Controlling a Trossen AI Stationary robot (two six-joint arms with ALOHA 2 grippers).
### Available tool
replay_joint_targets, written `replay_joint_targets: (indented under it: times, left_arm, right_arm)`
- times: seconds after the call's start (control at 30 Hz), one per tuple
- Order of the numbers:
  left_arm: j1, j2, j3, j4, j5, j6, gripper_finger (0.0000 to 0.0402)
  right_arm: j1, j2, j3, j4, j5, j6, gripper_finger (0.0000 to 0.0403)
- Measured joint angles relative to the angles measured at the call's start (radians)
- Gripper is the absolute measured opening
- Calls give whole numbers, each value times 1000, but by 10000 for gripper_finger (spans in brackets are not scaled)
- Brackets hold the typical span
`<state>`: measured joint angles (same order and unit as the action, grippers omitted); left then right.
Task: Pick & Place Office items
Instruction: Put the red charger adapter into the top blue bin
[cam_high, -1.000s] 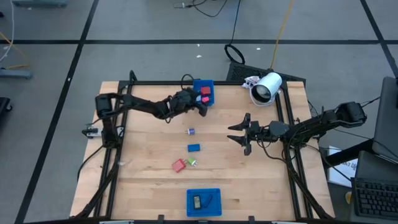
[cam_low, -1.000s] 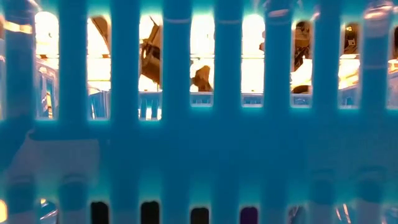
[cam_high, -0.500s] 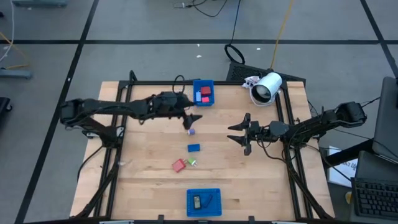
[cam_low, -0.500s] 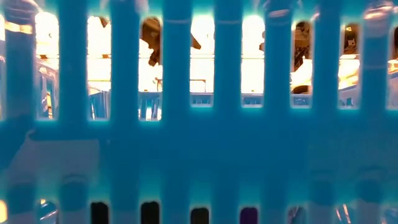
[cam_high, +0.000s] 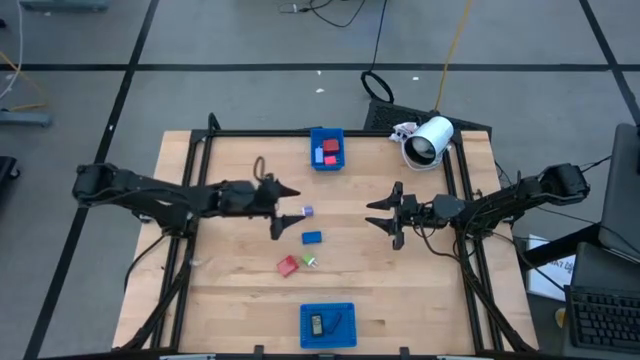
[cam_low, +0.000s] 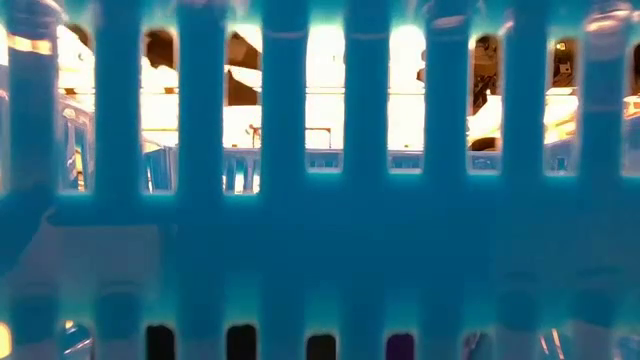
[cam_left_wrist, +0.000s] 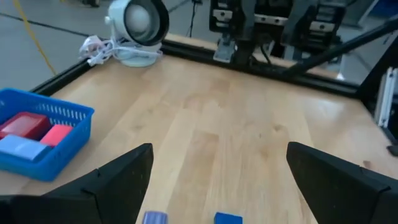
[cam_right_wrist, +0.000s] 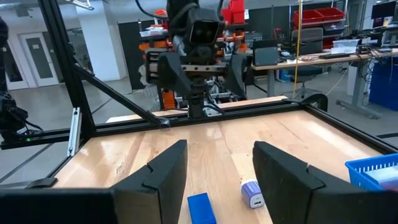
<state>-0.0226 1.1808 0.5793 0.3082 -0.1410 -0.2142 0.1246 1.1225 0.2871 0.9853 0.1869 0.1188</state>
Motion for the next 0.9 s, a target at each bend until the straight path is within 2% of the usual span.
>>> replay_joint_targets:
  times: [0.23, 0.53, 0.7, 0.9]
  left_arm:
    - [-21, -213, -190, 111, -1, -17, 361]
    - [-28, -473, -323, 113, -1, -6, 376]
    - [-29, -491, -343, 106, 2, -160, 371]
    - [-55, -425, -344, 122, 5, -306, 370]
  right_arm:
    - [0, 6, 1, -1, 0, 0, 171]
    - [-1, 61, 1, 35, 7, 0, 171]
    - [-2, 77, 1, 59, 55, -8, 171]
    - [-2, 82, 1, 59, 52, -8, 171]
